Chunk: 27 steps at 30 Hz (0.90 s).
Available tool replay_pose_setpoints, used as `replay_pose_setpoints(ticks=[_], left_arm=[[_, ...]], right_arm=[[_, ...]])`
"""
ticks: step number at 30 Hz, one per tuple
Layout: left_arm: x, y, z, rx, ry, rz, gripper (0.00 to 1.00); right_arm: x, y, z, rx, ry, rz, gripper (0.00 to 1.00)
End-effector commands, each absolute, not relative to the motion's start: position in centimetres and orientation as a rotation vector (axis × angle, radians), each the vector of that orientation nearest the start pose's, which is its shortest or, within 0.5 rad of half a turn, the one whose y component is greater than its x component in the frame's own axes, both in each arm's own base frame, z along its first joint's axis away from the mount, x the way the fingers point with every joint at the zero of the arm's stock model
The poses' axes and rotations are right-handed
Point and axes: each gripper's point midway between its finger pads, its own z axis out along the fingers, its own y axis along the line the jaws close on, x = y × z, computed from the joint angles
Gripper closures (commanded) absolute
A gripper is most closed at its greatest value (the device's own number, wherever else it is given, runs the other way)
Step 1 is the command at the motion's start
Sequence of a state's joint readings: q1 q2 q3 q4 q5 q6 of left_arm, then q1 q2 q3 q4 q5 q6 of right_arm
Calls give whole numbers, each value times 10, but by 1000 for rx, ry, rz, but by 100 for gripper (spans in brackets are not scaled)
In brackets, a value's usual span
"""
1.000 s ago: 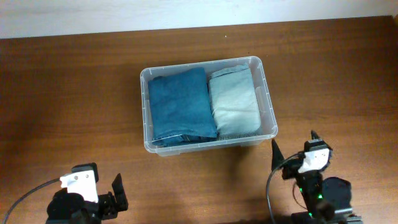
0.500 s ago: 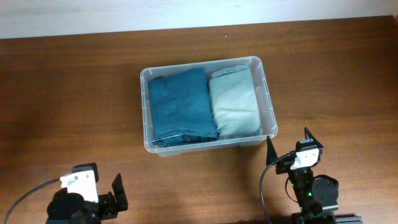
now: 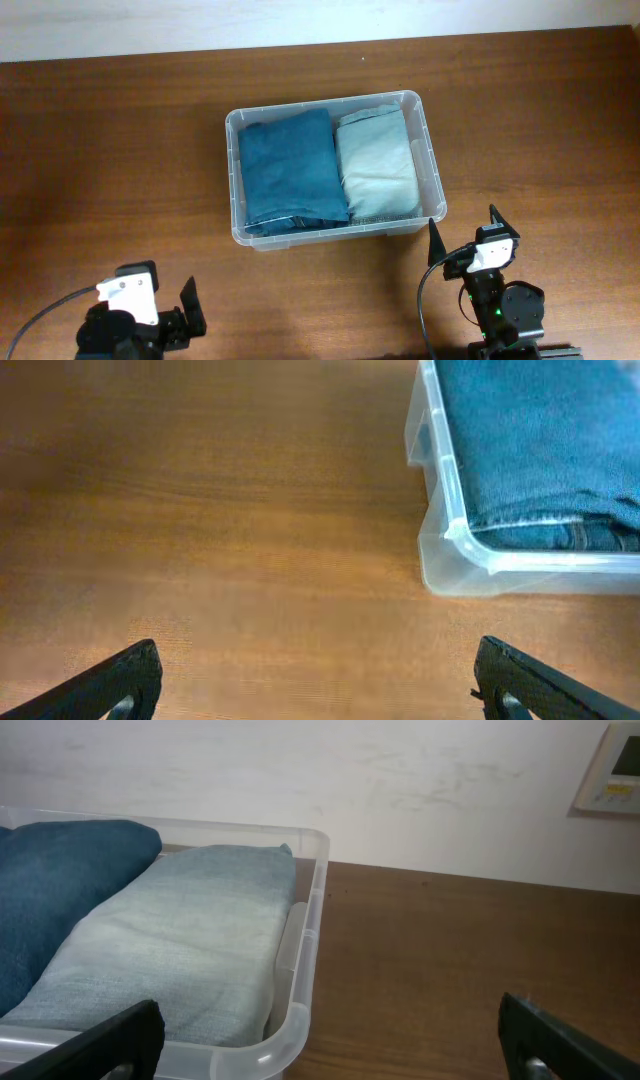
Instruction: Pack container
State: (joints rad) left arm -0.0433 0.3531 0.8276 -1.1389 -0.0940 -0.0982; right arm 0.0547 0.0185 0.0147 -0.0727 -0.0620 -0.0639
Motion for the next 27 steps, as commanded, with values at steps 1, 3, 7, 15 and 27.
replay_pose_setpoints(ticks=[1, 3, 7, 15, 27], left_arm=[[170, 10, 199, -129, 2108, 19, 1], [186, 8, 188, -124, 1989, -4, 1], [219, 4, 182, -112, 1779, -41, 1], [246, -8, 157, -22, 1652, -61, 0], [246, -8, 157, -22, 1652, -61, 1]], right_arm=[[245, 25, 157, -155, 1638, 44, 2], [245, 25, 157, -155, 1638, 44, 2], [245, 25, 157, -155, 1638, 44, 2], [245, 25, 157, -155, 1638, 44, 2], [245, 25, 157, -155, 1638, 44, 2]])
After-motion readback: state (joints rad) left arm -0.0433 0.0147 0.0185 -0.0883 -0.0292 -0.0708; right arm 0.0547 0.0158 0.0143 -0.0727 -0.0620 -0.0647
